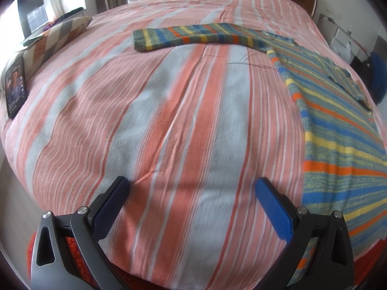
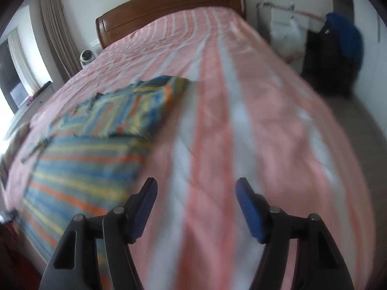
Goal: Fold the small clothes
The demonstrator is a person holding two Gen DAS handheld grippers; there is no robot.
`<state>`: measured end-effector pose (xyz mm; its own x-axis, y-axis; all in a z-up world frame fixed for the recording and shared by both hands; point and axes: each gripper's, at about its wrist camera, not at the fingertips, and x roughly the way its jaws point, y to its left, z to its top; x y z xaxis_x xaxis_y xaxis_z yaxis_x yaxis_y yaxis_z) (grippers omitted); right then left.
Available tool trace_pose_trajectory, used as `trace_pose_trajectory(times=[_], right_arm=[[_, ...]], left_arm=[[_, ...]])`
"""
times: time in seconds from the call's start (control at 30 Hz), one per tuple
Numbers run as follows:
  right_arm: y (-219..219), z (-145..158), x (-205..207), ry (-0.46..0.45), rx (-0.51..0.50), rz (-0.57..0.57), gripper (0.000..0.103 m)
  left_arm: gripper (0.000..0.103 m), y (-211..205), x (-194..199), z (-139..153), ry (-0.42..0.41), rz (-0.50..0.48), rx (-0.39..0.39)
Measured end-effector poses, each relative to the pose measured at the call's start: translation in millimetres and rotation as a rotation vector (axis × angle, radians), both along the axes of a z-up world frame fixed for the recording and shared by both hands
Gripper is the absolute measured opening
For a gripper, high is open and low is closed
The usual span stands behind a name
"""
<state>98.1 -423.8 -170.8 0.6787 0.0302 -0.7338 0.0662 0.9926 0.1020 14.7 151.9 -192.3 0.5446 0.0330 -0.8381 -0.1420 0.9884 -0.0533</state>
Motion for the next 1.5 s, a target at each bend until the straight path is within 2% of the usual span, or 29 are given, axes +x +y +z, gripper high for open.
trace_pose_trajectory(times=[0.1, 0.17, 0.33, 0.53, 1.5], right_arm=[[-20, -18, -22, 0.015, 0.011, -0.08, 0.072], [-30, -26, -30, -0.018, 0.06, -0.11, 0.072], [-31, -37, -34, -0.04, 0.051, -0.081, 0.085], [-27, -44, -27, -0.066, 0.1, -0.072, 0.085], [-25, -48, -27, -0.094, 0.125, -0.068, 0.085]], left_arm=[[0.103, 0, 0, 0, -0.001, 0.0, 0.001], [0.103, 0, 0, 0, -0.004, 0.0, 0.004], [0.103, 0, 1, -1, -0.004, 0.001, 0.005], [0.103, 0, 1, -1, -0.004, 0.0, 0.005], [0.103, -1, 0, -1, -0.004, 0.001, 0.007]])
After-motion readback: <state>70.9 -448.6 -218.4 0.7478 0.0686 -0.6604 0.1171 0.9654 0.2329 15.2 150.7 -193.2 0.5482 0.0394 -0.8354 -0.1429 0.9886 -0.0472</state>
